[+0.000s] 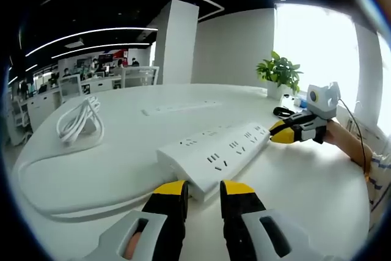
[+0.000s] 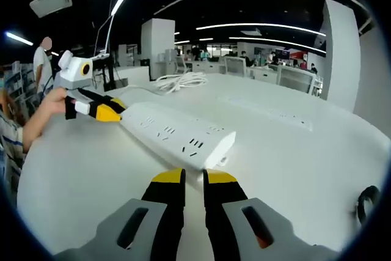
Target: Straighten the power strip on the desk, plug the charger into it
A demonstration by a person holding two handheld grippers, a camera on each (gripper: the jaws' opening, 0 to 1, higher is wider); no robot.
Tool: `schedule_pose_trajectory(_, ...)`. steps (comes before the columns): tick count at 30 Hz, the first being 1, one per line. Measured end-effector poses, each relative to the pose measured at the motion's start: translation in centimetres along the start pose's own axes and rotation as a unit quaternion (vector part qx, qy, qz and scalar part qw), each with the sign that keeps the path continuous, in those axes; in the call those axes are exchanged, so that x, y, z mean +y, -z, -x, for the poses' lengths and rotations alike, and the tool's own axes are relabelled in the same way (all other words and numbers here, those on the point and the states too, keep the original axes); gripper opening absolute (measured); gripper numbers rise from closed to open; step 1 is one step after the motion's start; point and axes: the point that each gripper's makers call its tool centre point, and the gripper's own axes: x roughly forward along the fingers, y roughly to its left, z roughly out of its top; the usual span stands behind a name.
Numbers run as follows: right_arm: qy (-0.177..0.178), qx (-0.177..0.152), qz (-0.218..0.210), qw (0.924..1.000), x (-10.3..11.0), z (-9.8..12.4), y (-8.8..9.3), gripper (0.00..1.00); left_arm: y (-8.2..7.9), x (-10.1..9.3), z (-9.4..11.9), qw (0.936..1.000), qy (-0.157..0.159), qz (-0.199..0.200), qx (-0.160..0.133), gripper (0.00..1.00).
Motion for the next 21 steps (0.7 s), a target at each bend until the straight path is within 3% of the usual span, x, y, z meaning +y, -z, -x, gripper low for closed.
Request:
schedule_pose_trajectory(5, 0.009, 0.011, 0.019, 0.9997, 0.0, 0.2, 0.0, 0.11, 0.0, -0.1, 0.0, 1.0, -0.004, 0.003, 0.001, 0.21)
schedule_pose_trajectory(8, 0.011, 0.007, -0.007, 0.9999, -0.1, 0.2, -0.1, 0.13, 0.1, -0.3, 0.1, 1.0, -0.009, 0.002, 0.002, 0.21)
schedule_pose_trajectory(15, 0.016, 0.015, 0.0, 0.9998, -0.2, 0.6, 0.0, 0.12, 0.1, -0.5, 0.1, 0.9999, -0.01, 0.008, 0.002, 0.21)
schedule_pose_trajectory(21, 0.019, 0.022, -0.02, 0.9994, -0.1, 1.1, 0.2, 0.12, 0.0, -0.9, 0.0, 0.9999, -0.009, 0.002, 0.004, 0.21)
